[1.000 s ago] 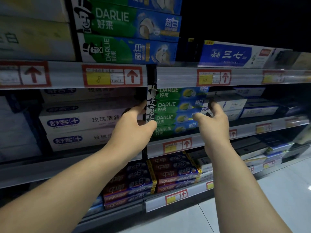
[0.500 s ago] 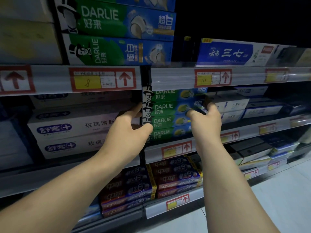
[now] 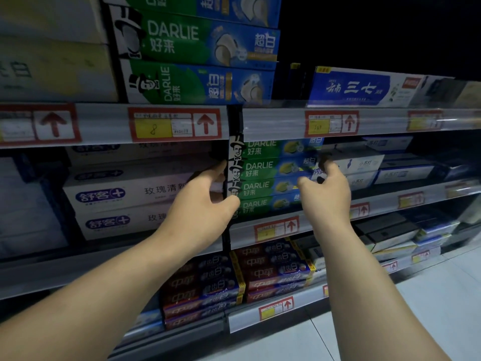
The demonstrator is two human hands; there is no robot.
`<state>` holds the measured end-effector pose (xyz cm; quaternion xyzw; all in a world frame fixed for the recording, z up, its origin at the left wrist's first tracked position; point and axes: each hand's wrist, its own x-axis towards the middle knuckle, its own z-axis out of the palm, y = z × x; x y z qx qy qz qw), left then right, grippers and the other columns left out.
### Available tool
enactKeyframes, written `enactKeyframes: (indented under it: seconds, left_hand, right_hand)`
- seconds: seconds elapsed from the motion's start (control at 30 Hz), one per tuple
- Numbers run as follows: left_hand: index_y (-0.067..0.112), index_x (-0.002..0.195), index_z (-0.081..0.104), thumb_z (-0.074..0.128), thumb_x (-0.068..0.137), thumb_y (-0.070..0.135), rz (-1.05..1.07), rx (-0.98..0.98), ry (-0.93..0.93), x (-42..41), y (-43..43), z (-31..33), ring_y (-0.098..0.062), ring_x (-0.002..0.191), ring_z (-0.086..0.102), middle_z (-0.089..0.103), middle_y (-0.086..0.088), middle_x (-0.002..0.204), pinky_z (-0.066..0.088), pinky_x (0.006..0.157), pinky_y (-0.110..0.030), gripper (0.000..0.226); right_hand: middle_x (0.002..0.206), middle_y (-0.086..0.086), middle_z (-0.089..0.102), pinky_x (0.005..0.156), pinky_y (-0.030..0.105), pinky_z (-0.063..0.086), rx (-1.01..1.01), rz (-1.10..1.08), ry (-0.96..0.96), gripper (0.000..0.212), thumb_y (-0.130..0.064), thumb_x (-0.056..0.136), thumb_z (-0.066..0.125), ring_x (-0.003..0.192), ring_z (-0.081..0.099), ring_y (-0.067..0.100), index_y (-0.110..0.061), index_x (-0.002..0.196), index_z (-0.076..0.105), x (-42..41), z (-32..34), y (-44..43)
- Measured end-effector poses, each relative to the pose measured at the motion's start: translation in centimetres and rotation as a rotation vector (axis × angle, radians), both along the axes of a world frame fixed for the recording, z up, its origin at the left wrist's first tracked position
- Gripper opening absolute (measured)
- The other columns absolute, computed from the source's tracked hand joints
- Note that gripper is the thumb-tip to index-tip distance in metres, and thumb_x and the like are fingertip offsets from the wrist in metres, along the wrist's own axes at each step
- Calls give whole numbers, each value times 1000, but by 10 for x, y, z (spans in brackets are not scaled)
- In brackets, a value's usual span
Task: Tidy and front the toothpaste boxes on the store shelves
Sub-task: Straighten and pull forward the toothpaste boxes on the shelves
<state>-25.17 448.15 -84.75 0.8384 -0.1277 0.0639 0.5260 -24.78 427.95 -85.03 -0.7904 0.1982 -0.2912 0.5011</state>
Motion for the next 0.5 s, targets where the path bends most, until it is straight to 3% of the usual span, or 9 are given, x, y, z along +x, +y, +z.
enactKeyframes:
  seconds: [0.07,0.17,0.3,0.43,0.5]
  left_hand:
    - [41,146,47,66,92,28,2,-1,12,-7,9,1,-1,117,55,57,23,131,39,91,-19,59]
    - [34,141,53,65,92,29,46,30,39,-16,30,0,-2,117,55,58,18,134,39,92,-21,51]
    - [32,132,58,66,92,29,107,52,72,-32,69,3,-2,110,58,62,17,124,47,96,-27,41]
    - [30,134,55,65,94,34,215,51,120,-43,109,7,-8,113,57,59,16,124,44,92,-28,42]
    - [28,136,54,65,94,32,259,54,129,-46,125,6,-8,108,54,58,14,121,40,86,-25,43]
  right_hand:
    - [141,2,55,92,40,51,-25,-47,-25,58,-20,88,61,111,58,22,-19,145,50,-6,3,2]
    - [123,-2,63,76,21,46,-34,-39,-70,36,-15,93,62,92,59,5,-19,128,63,-16,8,12]
    - [99,-10,69,83,31,55,-71,205,13,22,-11,90,62,93,67,11,-23,107,69,-26,2,51]
    - [103,-9,70,75,20,49,-60,346,102,25,-8,91,64,94,65,3,-22,112,67,-34,-14,86]
    - [107,-5,69,77,21,49,-33,359,129,30,-8,93,63,97,65,7,-19,121,66,-36,-21,98]
